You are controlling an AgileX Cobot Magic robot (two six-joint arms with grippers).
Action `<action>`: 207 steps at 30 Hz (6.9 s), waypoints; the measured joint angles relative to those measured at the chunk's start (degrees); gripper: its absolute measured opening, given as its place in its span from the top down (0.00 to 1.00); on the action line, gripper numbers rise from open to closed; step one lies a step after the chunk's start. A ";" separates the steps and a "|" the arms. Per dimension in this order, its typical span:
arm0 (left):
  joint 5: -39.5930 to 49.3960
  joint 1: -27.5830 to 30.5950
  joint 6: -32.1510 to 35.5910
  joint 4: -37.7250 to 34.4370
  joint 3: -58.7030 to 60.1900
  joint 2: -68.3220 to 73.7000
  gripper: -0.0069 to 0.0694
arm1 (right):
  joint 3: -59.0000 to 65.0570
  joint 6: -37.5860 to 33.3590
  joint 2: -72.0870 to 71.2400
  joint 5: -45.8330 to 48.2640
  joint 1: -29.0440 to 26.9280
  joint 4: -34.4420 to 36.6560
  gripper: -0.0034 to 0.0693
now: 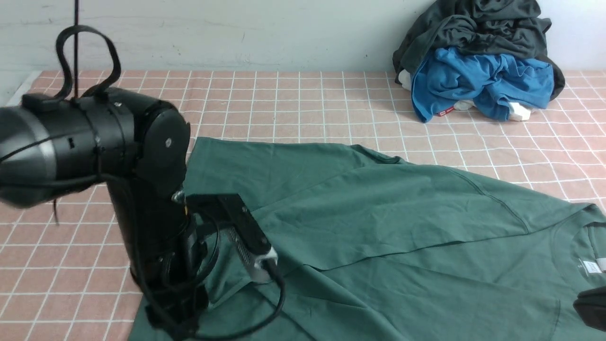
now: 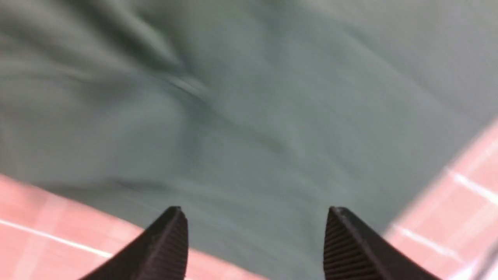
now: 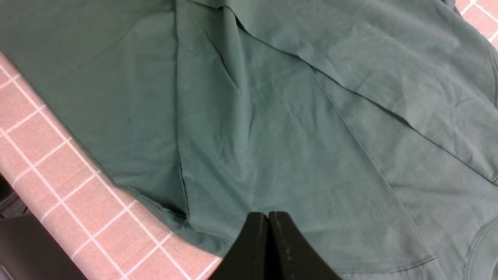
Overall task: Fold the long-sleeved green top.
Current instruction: Use both arms simultaneously to clamp the lower edge of the clothing fabric
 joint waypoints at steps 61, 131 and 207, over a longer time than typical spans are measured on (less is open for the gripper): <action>-23.74 -13.06 -9.30 15.86 27.58 -7.69 0.35 | 0.00 0.00 0.00 -2.33 4.09 -1.56 0.97; -15.32 -13.06 -6.17 9.47 26.34 -8.80 0.90 | 21.73 -21.39 39.28 -23.12 4.66 -24.67 0.30; -18.08 -13.06 -7.37 9.46 26.34 -8.80 0.90 | 22.73 -13.59 37.97 -25.43 5.00 -32.92 0.49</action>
